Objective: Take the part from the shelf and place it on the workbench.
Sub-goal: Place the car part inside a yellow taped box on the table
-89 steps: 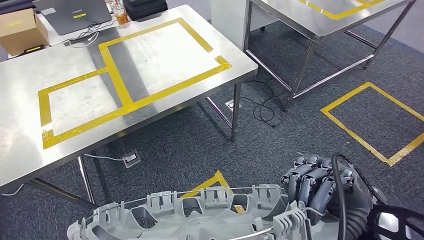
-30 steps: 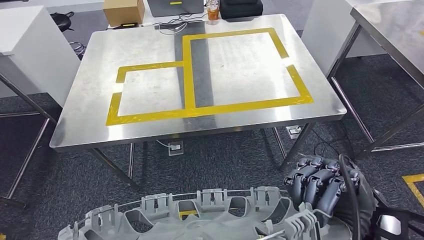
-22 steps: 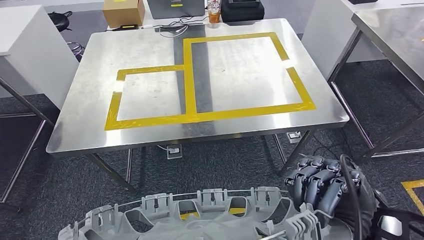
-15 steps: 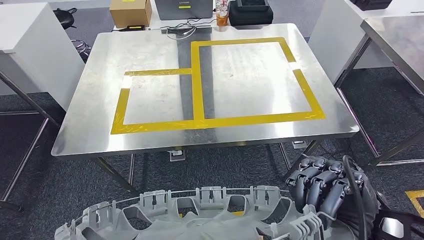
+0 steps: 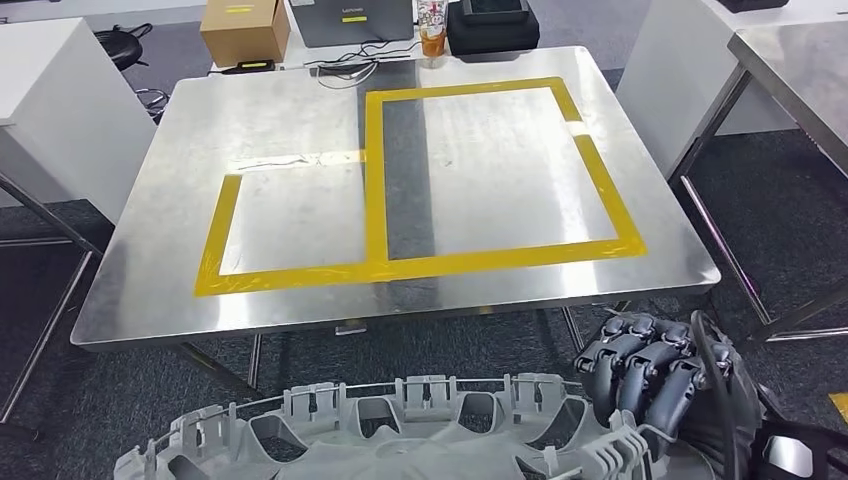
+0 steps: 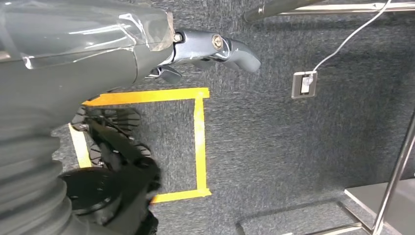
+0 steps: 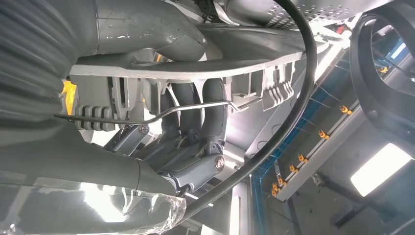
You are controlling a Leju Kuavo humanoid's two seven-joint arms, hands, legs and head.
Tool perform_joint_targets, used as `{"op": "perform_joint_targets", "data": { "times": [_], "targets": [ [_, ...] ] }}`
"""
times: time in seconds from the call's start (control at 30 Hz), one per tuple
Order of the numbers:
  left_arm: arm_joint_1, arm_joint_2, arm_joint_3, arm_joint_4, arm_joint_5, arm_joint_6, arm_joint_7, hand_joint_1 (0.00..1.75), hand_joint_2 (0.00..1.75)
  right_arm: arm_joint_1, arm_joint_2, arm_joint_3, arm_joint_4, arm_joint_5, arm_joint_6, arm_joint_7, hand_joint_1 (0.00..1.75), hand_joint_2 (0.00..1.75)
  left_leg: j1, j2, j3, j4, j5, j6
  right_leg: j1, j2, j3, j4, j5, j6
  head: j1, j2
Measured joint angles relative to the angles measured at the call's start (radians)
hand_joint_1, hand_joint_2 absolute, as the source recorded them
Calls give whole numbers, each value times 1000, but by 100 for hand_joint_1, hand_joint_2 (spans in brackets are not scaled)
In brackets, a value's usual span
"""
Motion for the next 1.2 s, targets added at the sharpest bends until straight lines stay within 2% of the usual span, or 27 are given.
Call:
{"op": "perform_joint_targets", "data": {
  "times": [0.03, 0.07, 0.1, 0.13, 0.2, 0.23, 0.27, 0.37, 0.43, 0.53, 0.57, 0.6, 0.63, 0.67, 0.7, 0.73, 0.77, 0.83, 0.9, 0.97, 1.03, 1.07, 1.1, 1.13, 1.2],
  "targets": [
    [1, 0, 0, 0, -1, 0, 0, 0, 175, 0, 0, 0, 0, -1, 1, 0, 175, 175, 1, 1, -35, 36, -23, -2, 1, 1, 9, 0, -8, 0, 0, 0],
    [1, 0, 0, 0, -1, 0, 0, 0, 175, 1, 0, 0, 0, -1, 1, 0, 175, 175, 2, 2, -57, 44, -33, -2, 3, 2, 20, 0, -18, 0, 0, 0],
    [1, 0, 1, 0, -1, 0, 0, 0, 175, 1, 0, 0, 0, -1, 2, 0, 175, 175, 2, 2, -61, 18, -19, 0, 6, 3, 33, 0, -27, 0, 0, 0],
    [1, 0, 1, 0, -1, 0, 0, 0, 175, 1, 0, 0, 0, -1, 2, 0, 175, 175, 1, 3, -51, -33, 18, 6, 8, 3, 48, -1, -37, 0, 0, 0],
    [3, 1, 1, -2, -1, 0, 0, 0, 175, 0, 0, 0, 0, -1, 3, 0, 175, 175, -9, 3, -19, -158, 122, 29, 13, 4, 69, -3, -55, 3, 1, 0],
    [4, 2, 1, -4, -1, 0, -1, 0, 175, -1, 0, 0, 0, -2, 3, 0, 175, 175, -15, 3, -7, -200, 156, 41, 14, 5, 75, -4, -62, 6, 1, 0],
    [5, 3, 1, -5, -1, -1, -2, 0, 175, -1, 0, 0, 0, -2, 3, 0, 175, 175, -21, 2, 0, -225, 174, 50, 15, 6, 81, -5, -66, 11, 0, 0],
    [5, 5, 1, -7, -3, 0, -8, 0, 175, -5, 0, 0, -1, -1, 3, 1, 175, 175, -24, 0, 29, -249, 168, 62, 16, 7, 90, 12, -63, 31, 0, 0],
    [4, 4, 1, -7, -9, 0, -15, 0, 175, -10, 0, 0, -2, 0, 3, 0, 175, 175, -20, -2, 54, -259, 163, 68, 15, 5, 53, 86, -77, 33, 2, 0],
    [2, -1, 0, -7, -20, 0, -24, 0, 175, -11, 0, 0, -3, 0, 2, 0, 175, 175, -20, -6, 68, -261, 150, 73, 14, 5, -71, 262, -143, 27, 3, 0],
    [1, -2, 0, -7, -21, 0, -25, 0, 175, -10, 0, 0, -3, 0, 2, 0, 175, 175, -21, -8, 73, -261, 144, 72, 14, 5, -100, 287, -157, 28, 3, 0],
    [1, -3, 1, -7, -22, 0, -26, 0, 175, -10, 0, 0, -3, 0, 2, 0, 175, 175, -21, -10, 81, -261, 137, 71, 14, 5, -113, 277, -154, 33, 3, 0],
    [1, -3, 1, -7, -22, 0, -26, 0, 175, -10, 0, 0, -3, 0, 2, 0, 175, 175, -22, -11, 92, -260, 129, 69, 13, 5, -106, 231, -127, 43, 3, 0],
    [1, -3, 1, -7, -23, 0, -26, 0, 175, -10, 0, 0, -3, 0, 2, 0, 175, 175, -22, -13, 103, -260, 121, 66, 13, 5, -88, 162, -84, 52, 4, 0],
    [1, -3, 1, -7, -23, 0, -26, 0, 175, -10, 0, 0, -3, 1, 2, 0, 175, 175, -23, -14, 113, -257, 113, 62, 14, 4, -69, 90, -37, 57, 4, 0],
    [1, -4, 1, -6, -24, 0, -27, 0, 175, -10, 0, 0, -3, 1, 2, -1, 175, 175, -25, -15, 117, -254, 105, 57, 15, 3, -54, 37, -3, 51, 4, 0],
    [1, -3, 1, -6, -25, 0, -29, 0, 175, -10, 0, 0, -3, 2, 2, -1, 175, 175, -26, -16, 118, -251, 98, 51, 17, 2, -45, 7, 20, 39, 4, 0],
    [0, -3, 1, -6, -30, 2, -34, 0, 175, -10, 0, -1, -2, 11, -2, -3, 175, 175, -28, -16, 115, -245, 90, 42, 18, 2, -40, -2, 29, 13, 3, 0],
    [-1, -1, 2, -6, -33, 5, -40, 0, 175, -13, -2, -2, -2, 31, -11, -4, 175, 175, -26, -13, 108, -221, 78, 31, 12, 3, -31, -4, 32, 4, 2, 0],
    [-4, -1, 4, -6, -34, 7, -44, 0, 175, -21, -5, -5, -1, 61, -25, -4, 175, 175, -19, -7, 59, -133, 37, 16, 8, 2, -24, -5, 28, -3, -1, 0],
    [-6, -1, 6, -6, -32, 9, -45, 0, 175, -28, -11, -10, 6, 100, -46, -5, 175, 175, -8, -2, -19, -1, -17, 2, 8, 2, -22, -5, 23, -7, -3, 0],
    [-6, -1, 7, -6, -30, 9, -44, 0, 175, -30, -17, -15, 11, 119, -57, -6, 175, 175, -4, -1, -47, 40, -29, -2, 8, 2, -21, -5, 21, -7, -4, 0],
    [-6, -2, 7, -6, -27, 9, -43, 0, 175, -31, -26, -22, 18, 136, -66, -8, 175, 175, -1, 1, -58, 44, -21, -3, 8, 3, -18, -5, 18, -6, -4, 0],
    [-6, -1, 8, -6, -23, 9, -42, 0, 175, -31, -35, -29, 26, 152, -73, -13, 175, 175, 0, 2, -47, 7, 7, -2, 8, 3, -13, -5, 15, -5, -4, 0],
    [-5, 0, 9, -6, -14, 9, -39, 0, 175, -31, -54, -45, 41, 186, -92, -30, 175, 175, -1, 4, 11, -132, 85, 8, 9, 3, -4, -6, 10, -1, -3, 0]
  ]
}}
